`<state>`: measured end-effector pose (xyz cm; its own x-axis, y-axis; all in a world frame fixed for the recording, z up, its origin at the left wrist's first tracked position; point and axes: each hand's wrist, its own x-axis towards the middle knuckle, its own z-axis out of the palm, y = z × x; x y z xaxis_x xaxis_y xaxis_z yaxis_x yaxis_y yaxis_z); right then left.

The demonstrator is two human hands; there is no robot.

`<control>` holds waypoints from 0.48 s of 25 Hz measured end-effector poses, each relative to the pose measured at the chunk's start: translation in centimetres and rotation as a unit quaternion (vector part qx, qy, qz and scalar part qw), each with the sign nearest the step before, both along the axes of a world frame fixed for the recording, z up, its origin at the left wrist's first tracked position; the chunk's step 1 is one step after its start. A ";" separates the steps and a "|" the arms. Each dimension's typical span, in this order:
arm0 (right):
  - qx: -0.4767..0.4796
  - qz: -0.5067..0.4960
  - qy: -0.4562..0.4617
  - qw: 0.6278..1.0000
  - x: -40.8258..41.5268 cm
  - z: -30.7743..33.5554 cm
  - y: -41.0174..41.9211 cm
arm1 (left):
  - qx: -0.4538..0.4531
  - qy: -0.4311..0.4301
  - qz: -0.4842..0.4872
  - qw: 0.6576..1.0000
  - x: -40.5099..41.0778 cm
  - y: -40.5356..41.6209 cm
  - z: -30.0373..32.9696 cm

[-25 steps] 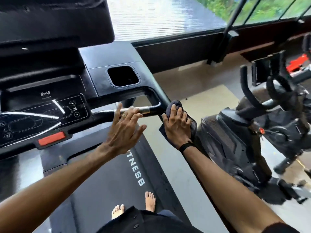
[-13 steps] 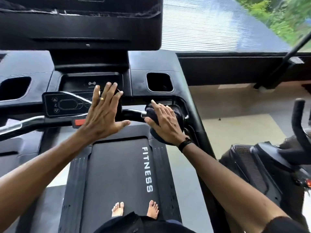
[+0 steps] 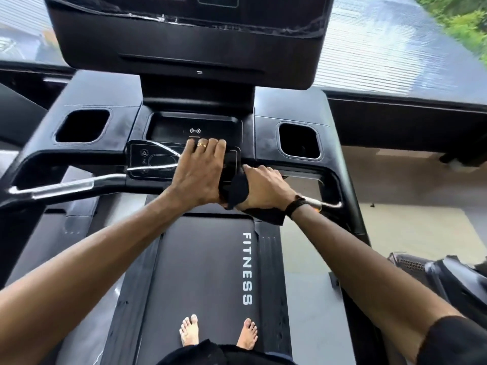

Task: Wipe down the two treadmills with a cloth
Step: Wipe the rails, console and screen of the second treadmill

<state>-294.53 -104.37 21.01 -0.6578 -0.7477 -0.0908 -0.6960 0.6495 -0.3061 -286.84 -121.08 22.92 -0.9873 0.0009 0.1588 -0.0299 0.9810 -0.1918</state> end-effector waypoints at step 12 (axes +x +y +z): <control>0.063 -0.029 -0.124 0.990 -1.6 1.4 -0.2 | -0.038 -0.036 0.035 0.998 0.0 1.0 0.6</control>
